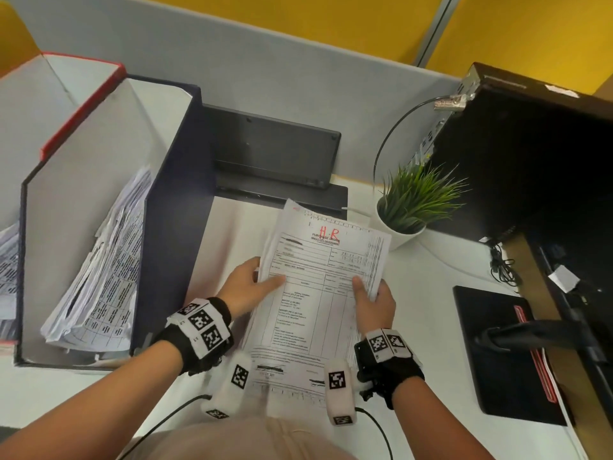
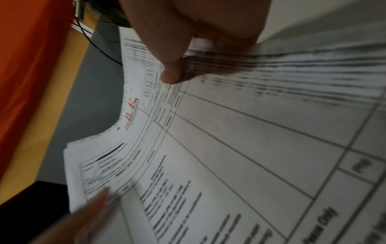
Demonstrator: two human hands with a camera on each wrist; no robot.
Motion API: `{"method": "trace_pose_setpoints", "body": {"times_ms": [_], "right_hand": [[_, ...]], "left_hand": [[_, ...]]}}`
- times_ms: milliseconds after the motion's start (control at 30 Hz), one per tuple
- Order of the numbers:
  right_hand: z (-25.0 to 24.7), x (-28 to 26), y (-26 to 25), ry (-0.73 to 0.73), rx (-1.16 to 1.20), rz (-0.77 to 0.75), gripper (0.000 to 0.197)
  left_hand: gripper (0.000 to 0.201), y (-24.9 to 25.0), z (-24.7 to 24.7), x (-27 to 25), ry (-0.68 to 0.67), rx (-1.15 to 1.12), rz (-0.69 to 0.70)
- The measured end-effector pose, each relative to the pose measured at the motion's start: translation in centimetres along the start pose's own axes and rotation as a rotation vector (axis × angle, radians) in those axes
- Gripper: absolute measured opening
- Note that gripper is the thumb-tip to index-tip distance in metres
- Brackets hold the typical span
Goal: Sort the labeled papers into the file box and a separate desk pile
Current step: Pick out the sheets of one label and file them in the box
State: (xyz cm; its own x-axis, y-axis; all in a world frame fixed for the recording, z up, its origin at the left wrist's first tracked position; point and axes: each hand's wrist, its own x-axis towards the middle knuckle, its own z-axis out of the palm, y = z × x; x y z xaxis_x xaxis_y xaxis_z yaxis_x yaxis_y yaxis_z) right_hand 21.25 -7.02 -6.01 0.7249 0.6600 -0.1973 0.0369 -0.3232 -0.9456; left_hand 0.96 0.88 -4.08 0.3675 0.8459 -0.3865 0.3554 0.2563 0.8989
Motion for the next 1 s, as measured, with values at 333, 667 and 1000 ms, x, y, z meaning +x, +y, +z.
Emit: {"method": "trace_pose_setpoints", "body": {"times_ms": [333,667,1000], "right_hand": [[-1.0,-1.3,-9.4,-0.035,0.283,-0.35,0.015],[0.3,-3.4,-7.2,-0.164,0.301,-0.249,0.027],[1.0,-2.5,-6.5,-0.17,0.264,-0.236,0.033]], "left_hand": [[0.028,5.7,-1.2,-1.7,0.241,0.014,0.407],[0.028,3.4,-0.3,-3.1,0.222,-0.105,0.412],[0.031,2.8,-0.3,-1.1,0.311,-0.119,0.331]]}}
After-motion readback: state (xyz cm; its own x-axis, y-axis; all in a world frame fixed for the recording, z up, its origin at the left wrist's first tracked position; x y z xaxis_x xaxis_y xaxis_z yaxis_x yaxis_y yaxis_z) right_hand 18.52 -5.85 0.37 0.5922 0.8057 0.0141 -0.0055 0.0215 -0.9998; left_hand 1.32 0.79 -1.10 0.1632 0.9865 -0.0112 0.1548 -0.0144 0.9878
